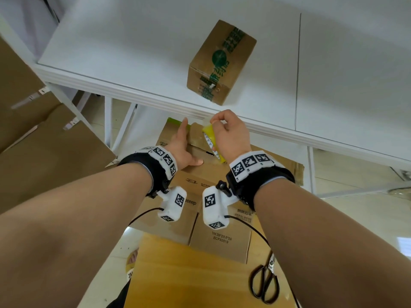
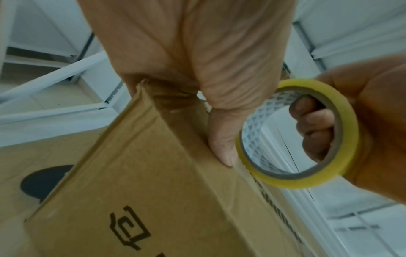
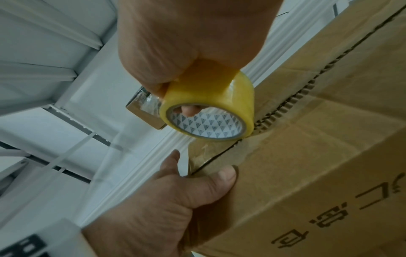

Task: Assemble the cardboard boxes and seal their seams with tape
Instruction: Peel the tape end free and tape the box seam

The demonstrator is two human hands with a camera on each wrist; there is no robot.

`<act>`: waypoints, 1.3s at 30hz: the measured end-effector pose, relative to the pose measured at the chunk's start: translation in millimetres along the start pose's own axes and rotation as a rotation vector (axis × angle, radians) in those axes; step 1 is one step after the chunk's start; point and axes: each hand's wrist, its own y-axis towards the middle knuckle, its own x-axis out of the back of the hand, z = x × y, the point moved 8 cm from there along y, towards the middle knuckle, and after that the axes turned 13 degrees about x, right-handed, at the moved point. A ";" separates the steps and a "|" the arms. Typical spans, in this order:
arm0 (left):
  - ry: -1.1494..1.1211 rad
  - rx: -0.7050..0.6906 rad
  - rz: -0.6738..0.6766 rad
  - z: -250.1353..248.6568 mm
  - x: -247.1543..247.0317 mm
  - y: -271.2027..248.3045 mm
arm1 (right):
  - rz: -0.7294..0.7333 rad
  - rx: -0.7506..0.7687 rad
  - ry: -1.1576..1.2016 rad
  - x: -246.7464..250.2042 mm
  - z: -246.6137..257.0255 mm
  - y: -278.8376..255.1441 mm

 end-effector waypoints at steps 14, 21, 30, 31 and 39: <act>0.082 -0.042 0.105 6.6 -14.0 2.4 | 0.017 -0.010 0.034 -4.2 -8.1 23.3; -0.362 -0.094 0.176 8.0 -6.8 9.5 | 0.260 0.032 -0.131 -15.2 -2.0 28.2; -0.283 -0.092 0.177 14.0 -6.0 10.4 | 0.303 0.142 -0.201 -21.8 3.1 19.1; -0.285 -0.098 0.189 13.1 -6.0 10.4 | 0.280 0.146 -0.180 -21.9 4.7 18.9; -0.115 -0.093 0.185 10.6 2.2 3.8 | 0.365 0.207 -0.209 -41.7 10.1 14.0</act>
